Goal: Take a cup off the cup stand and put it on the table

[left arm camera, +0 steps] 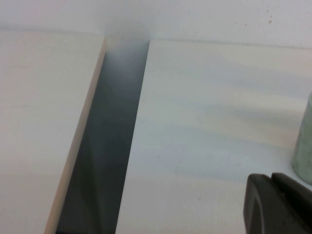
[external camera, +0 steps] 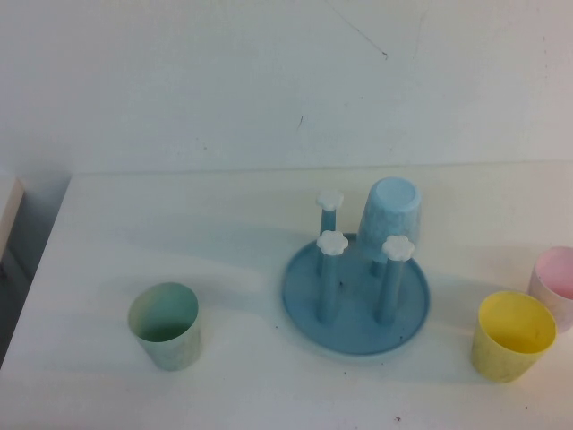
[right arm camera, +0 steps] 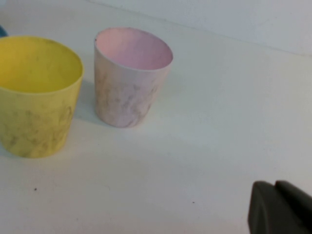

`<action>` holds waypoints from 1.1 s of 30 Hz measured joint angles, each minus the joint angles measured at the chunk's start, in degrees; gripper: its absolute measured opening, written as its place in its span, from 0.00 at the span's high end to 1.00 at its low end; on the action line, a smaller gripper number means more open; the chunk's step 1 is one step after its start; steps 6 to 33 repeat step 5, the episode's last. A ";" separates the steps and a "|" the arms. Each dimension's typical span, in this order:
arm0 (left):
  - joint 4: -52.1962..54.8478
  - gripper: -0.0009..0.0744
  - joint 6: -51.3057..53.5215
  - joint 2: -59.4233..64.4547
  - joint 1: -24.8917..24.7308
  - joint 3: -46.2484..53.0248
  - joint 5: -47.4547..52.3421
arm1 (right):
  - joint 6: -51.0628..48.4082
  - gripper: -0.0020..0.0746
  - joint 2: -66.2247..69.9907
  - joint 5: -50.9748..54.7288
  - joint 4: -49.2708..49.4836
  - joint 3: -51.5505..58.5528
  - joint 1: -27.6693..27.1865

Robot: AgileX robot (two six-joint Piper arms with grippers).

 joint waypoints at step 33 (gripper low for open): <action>0.00 0.99 0.00 0.00 0.00 0.00 0.00 | 0.00 0.98 0.00 0.00 0.00 0.00 0.00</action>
